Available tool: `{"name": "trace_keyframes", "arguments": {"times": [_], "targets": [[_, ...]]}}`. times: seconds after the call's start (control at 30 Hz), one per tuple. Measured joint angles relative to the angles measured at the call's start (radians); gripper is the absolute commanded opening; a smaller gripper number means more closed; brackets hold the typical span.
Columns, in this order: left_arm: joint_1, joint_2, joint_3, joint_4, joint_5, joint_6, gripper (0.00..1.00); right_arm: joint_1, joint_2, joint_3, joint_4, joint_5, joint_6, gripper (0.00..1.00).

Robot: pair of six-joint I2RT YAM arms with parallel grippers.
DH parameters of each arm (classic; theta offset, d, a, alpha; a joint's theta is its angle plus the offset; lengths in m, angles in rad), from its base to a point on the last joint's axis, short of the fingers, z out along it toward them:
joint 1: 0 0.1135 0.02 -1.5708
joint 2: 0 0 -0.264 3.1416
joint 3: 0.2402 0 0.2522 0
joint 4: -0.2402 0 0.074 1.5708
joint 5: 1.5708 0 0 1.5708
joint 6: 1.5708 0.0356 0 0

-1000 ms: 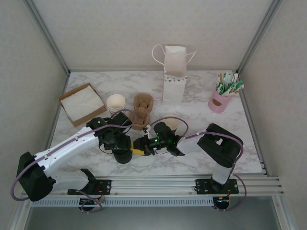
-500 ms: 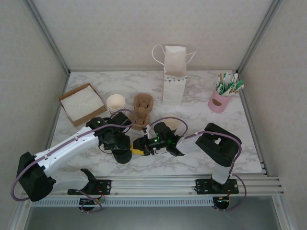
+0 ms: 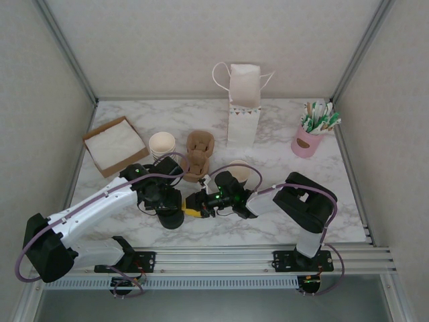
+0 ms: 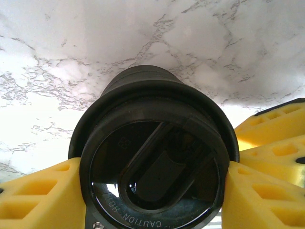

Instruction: Pack the takeout coffee

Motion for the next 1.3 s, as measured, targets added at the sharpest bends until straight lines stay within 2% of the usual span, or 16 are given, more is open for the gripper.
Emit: {"name": "trace_keyframes", "arguments": {"times": [0.97, 1.3], "targets": [[0.011, -0.004, 0.019, -0.014, 0.015, -0.011, 0.57, 0.000, 0.002, 0.000, -0.015, 0.000, 0.002, 0.35], [0.011, -0.006, 0.026, -0.018, 0.015, -0.011, 0.57, 0.000, -0.023, 0.017, -0.101, 0.000, -0.032, 0.41]]}}
